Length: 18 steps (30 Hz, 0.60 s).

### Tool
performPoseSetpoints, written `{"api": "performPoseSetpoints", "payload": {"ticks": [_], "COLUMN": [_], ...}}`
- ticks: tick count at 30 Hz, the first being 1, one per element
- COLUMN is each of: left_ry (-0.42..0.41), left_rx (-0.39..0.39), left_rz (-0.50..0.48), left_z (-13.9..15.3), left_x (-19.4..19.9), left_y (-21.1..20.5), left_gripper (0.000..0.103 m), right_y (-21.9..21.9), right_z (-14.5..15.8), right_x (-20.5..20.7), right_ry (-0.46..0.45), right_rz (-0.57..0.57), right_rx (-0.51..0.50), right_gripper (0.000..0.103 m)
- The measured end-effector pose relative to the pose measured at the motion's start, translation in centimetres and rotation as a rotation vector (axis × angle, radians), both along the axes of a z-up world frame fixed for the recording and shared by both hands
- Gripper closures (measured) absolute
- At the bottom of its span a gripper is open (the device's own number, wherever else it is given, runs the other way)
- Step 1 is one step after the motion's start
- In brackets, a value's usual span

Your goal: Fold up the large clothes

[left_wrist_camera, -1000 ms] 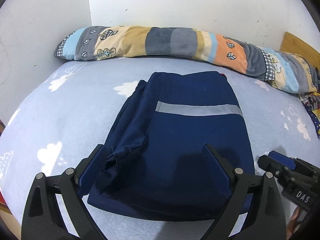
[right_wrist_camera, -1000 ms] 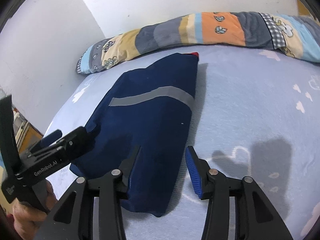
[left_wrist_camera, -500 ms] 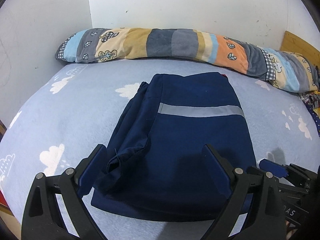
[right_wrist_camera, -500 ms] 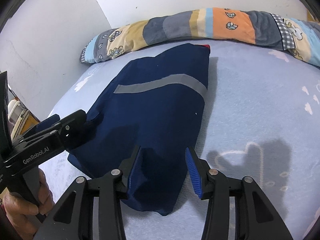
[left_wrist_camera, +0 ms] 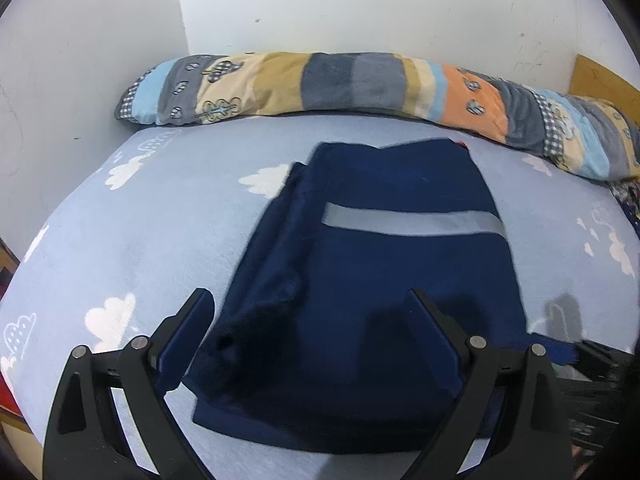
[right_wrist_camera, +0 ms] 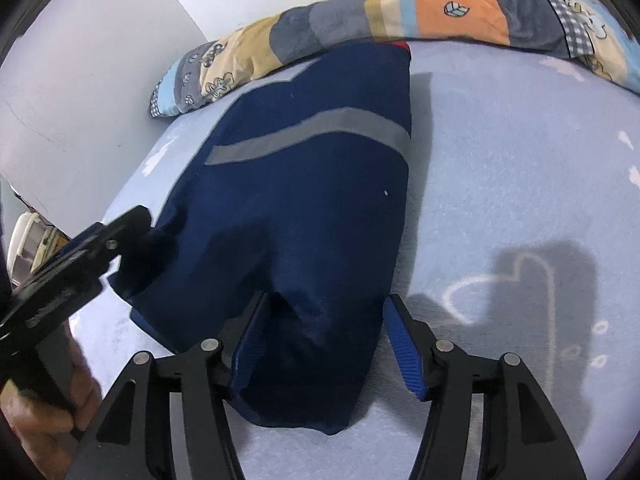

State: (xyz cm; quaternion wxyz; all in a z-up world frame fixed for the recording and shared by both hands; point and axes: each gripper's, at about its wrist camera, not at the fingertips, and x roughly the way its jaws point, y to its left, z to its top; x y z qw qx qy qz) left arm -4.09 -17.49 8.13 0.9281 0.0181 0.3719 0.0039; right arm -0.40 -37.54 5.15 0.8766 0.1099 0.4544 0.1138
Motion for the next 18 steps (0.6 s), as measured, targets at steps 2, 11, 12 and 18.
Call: {"api": "performPoseSetpoints", "payload": {"ticks": [2,11,12,18], "left_ry": [0.016,0.270,0.306,0.310], "left_rx": [-0.018,-0.057,-0.062,0.014], "left_rz": [0.015,0.139,0.134,0.111], "left_z": [0.0,-5.6,-6.2,-6.2], "left_x": [1.0,4.8,4.8,4.3], "left_y": [1.0,5.2,5.3,4.7], "left_gripper": [0.007,0.007,0.006,0.006], "right_y": [-0.1,-2.4,-2.5,-1.2], "right_z": [1.3,6.8,7.2,5.7], "right_x": [-0.3,3.8,5.1,14.2], "right_ry": [-0.042,-0.151,-0.152,-0.055], "right_rz": [0.002,-0.053,-0.060,-0.076], "right_rx": [-0.014,0.004,0.013,-0.041], "right_gripper": [0.044,0.089,0.090,0.090]}}
